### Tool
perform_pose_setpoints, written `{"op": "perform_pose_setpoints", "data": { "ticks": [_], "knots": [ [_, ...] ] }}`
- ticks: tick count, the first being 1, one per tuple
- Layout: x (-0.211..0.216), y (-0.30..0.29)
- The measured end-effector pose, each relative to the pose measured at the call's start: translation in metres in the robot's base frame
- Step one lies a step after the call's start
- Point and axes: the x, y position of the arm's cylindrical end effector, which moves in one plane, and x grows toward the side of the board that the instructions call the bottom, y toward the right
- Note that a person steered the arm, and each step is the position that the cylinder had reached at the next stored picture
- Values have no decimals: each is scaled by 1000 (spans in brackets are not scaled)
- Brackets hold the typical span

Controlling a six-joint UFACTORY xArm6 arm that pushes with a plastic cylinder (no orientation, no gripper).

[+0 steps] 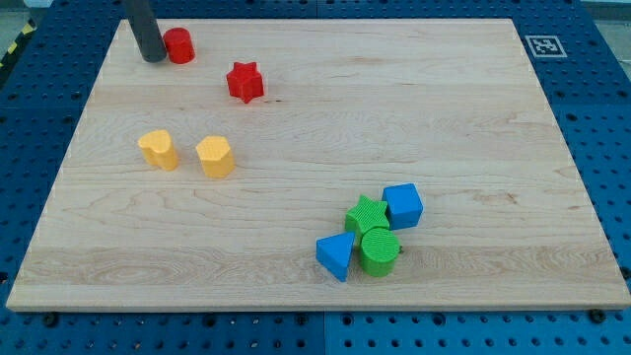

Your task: Move the arm towards the bottom right

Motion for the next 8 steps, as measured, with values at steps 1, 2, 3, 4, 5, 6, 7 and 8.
{"op": "perform_pose_setpoints", "data": {
  "ticks": [1,2,3,4,5,6,7,8],
  "knots": [
    [6,0],
    [34,0],
    [59,14],
    [106,69],
    [157,127],
    [170,219],
    [174,316],
    [223,391]
  ]
}}
